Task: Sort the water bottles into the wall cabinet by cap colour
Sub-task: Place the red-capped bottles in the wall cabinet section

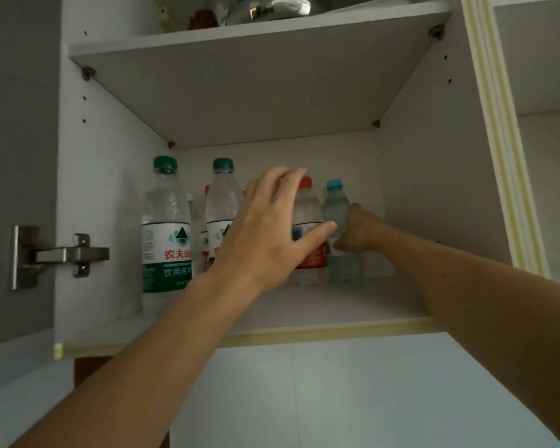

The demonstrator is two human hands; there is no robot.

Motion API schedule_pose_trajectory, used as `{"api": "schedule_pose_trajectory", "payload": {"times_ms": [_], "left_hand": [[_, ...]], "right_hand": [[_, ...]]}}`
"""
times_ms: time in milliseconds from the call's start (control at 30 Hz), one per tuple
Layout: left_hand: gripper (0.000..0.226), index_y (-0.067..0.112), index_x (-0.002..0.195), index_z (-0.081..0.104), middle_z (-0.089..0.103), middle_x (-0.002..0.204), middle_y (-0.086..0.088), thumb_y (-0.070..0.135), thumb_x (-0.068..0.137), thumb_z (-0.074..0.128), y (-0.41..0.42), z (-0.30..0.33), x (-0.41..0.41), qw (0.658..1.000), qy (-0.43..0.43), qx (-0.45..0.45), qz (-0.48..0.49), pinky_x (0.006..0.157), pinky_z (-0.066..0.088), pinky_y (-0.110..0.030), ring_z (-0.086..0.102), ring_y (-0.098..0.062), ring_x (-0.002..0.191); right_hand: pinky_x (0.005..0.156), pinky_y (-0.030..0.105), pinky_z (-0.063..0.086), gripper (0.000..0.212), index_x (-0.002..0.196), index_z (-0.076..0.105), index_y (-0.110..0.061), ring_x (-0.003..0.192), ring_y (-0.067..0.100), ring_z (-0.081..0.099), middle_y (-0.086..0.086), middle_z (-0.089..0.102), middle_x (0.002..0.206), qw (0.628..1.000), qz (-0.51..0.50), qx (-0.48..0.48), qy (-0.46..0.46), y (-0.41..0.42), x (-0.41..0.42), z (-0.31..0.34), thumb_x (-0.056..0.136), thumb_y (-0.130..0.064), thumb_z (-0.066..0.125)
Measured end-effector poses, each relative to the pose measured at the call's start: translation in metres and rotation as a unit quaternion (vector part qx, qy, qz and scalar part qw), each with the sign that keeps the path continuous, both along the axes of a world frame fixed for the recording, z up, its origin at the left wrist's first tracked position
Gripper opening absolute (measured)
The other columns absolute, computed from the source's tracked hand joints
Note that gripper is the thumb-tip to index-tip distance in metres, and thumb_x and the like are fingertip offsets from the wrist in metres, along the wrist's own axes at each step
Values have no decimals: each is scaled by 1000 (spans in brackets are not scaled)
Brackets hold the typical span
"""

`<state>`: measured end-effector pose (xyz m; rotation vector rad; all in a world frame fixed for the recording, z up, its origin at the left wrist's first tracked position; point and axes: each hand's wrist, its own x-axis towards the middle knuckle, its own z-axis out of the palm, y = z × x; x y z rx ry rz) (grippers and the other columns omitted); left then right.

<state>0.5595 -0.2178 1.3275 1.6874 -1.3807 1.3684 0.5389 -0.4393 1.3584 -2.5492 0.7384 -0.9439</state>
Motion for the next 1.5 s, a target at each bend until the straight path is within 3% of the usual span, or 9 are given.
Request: {"api": "schedule_pose_trajectory", "payload": {"times_ms": [167,300,467,633,733,900,1000,1233,1500], "left_hand": [[78,19,149,36,34,150,-3,68,89,44,63,-47,4,991,97,-73,64,106,33,-33,29,-19,139],[58,13,140,46,40,143,-12,49,95,48,81,-68,12,978,133,-131,98,100,40,-34,33,-25,132],[51,11,140,45,42,142,-14,37,97,55,80,-67,12,964,130,-186,136,101,45,-48,36,-30,129],[51,12,142,42,41,144,-13,35,99,54,84,-67,15,962,150,-193,125,100,47,-53,36,-30,130],[53,10,142,43,44,143,-15,39,99,46,84,-67,14,962,153,-196,113,98,48,-53,37,-32,130],[60,9,142,44,46,141,-15,48,97,39,83,-68,13,965,146,-191,107,100,47,-52,38,-32,130],[64,10,142,44,48,141,-15,54,96,35,83,-67,14,966,141,-187,108,101,46,-51,39,-33,131],[70,13,141,43,47,141,-12,64,96,30,86,-67,17,974,119,-160,110,105,43,-46,38,-30,132],[64,13,143,41,50,137,-13,57,98,29,72,-62,-1,979,126,-127,93,101,45,-46,43,-30,125]], "right_hand": [[105,45,48,70,150,32,-8,125,36,50,17,37,146,987,28,-40,-150,37,-9,5,91,-15,70],[86,30,49,59,146,43,-13,113,21,58,8,52,138,975,157,-58,-149,90,-11,-2,94,-24,68],[97,38,48,80,151,34,-12,123,26,56,9,54,141,958,257,2,-129,146,-3,-4,89,-48,69],[70,26,48,68,132,46,-13,97,17,63,2,61,110,951,277,64,-118,172,9,-9,83,-45,79],[62,22,51,36,98,49,-23,81,11,64,-2,62,92,950,284,67,-115,171,15,-15,84,-30,81],[81,38,60,59,126,46,-12,97,22,67,7,64,111,953,275,60,-112,166,13,-19,82,-26,83],[72,33,58,61,126,45,-14,91,18,64,4,62,110,961,247,49,-110,160,8,-17,82,-31,83],[90,46,58,60,125,48,-14,103,27,65,8,65,115,974,182,45,-127,127,-26,-17,81,-32,84],[57,25,51,52,113,43,-22,81,14,63,3,63,103,980,97,58,-162,72,-83,-24,81,-26,84]]}}
